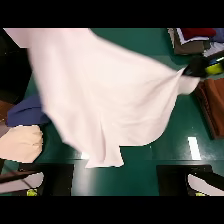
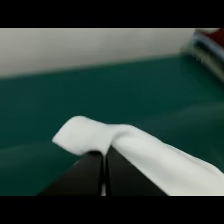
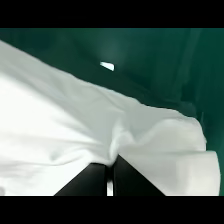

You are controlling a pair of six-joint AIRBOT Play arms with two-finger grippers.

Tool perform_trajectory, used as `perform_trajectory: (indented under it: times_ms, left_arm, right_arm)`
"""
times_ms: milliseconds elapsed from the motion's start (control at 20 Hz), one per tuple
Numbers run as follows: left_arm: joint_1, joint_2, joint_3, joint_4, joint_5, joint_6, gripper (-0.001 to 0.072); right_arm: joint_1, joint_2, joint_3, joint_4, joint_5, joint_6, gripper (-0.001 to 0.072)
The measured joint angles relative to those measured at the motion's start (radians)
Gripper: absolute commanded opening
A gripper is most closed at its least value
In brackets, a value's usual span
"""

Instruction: Fold the shirts.

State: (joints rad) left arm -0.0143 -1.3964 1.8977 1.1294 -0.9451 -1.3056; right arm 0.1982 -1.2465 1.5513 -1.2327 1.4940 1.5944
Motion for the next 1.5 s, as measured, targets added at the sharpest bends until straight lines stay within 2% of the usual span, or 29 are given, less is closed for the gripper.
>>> perform_trajectory:
  times_ms: [200, 400, 450, 500, 550, 600, 650, 800, 1100, 1250, 1450, 1500]
  left_arm:
    - [0.000, -0.230, -0.016, -0.003, -0.047, -0.002, 0.0022]
    - [0.000, -0.338, -0.019, -0.004, 0.003, -0.003, 0.0024]
    - [0.000, -0.351, -0.019, -0.004, 0.018, -0.003, 0.0111]
    - [0.000, -0.360, -0.020, -0.003, 0.024, -0.003, 0.0359]
    - [0.000, -0.367, -0.020, -0.002, 0.033, -0.003, 0.0512]
    - [0.000, -0.371, -0.020, -0.001, 0.034, -0.005, 0.0500]
    - [0.000, -0.374, -0.020, 0.001, 0.034, -0.005, 0.0500]
    - [0.006, -0.372, -0.011, 0.005, -0.009, -0.014, 0.0499]
    - [0.048, -0.283, -0.063, 0.009, -0.283, -0.063, 0.0499]
    - [0.040, -0.178, -0.247, 0.008, -0.335, -0.077, 0.0500]
    - [0.018, 0.006, -0.610, -0.008, -0.294, -0.091, 0.0502]
    - [0.015, 0.048, -0.702, -0.019, -0.279, -0.093, 0.0589]
  right_arm:
    - [0.057, -0.156, -0.125, 0.001, -0.173, 0.014, 0.0019]
    - [0.088, -0.283, -0.165, 0.007, -0.369, 0.022, 0.0020]
    - [0.091, -0.307, -0.169, 0.008, -0.412, 0.027, 0.0022]
    - [0.093, -0.325, -0.172, 0.009, -0.448, 0.030, 0.0026]
    - [0.095, -0.342, -0.174, 0.011, -0.480, 0.033, 0.0129]
    - [0.095, -0.354, -0.176, 0.014, -0.505, 0.036, 0.0311]
    - [0.097, -0.363, -0.176, 0.018, -0.531, 0.036, 0.0374]
    - [0.092, -0.377, -0.149, 0.029, -0.547, 0.037, 0.0374]
    - [0.021, -0.291, -0.103, 0.033, -0.336, -0.067, 0.0373]
    - [-0.019, -0.184, -0.186, 0.035, -0.258, -0.103, 0.0374]
    - [-0.077, -0.047, -0.321, 0.035, -0.213, -0.122, 0.0374]
    - [-0.091, -0.019, -0.351, 0.036, -0.206, -0.126, 0.0373]
